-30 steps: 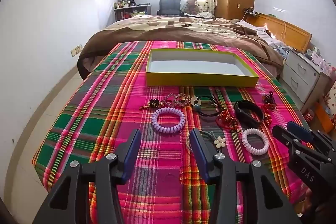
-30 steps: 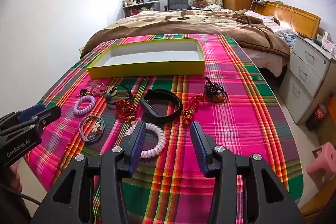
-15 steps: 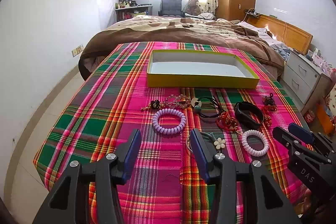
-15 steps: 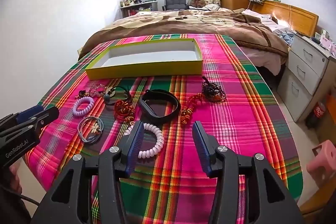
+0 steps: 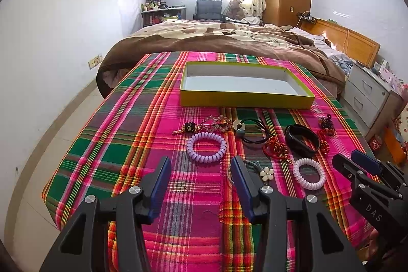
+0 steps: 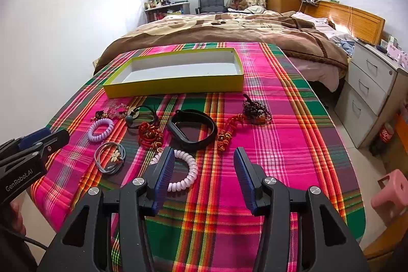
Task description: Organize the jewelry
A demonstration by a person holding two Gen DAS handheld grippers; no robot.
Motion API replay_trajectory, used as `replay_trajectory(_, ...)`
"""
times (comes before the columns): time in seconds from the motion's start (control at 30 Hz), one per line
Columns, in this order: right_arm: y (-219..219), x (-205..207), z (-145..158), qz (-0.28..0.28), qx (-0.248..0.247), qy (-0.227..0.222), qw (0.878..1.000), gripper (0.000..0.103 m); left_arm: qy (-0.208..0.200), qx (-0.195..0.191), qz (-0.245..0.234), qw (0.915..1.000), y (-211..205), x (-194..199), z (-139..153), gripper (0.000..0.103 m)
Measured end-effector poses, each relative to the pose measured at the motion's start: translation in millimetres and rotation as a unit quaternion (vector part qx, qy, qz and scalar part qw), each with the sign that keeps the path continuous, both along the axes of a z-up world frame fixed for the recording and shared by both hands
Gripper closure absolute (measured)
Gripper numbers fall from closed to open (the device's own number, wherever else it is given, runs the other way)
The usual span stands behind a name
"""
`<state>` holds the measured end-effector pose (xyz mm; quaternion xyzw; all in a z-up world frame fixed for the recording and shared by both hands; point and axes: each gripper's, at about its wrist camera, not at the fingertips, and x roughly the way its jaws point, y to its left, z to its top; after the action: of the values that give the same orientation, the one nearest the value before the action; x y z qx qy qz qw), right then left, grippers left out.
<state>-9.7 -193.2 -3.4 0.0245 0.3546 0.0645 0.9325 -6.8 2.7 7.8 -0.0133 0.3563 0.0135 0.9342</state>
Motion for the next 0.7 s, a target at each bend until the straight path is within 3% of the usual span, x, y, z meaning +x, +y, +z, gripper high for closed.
replay_trajectory(0.7, -0.2, -1.2, -0.1, -0.001, 0.0, 0.0, 1.0, 0.054, 0.003, -0.002, 0.002, 1.0, -0.6, -0.8, 0.0, 0.055)
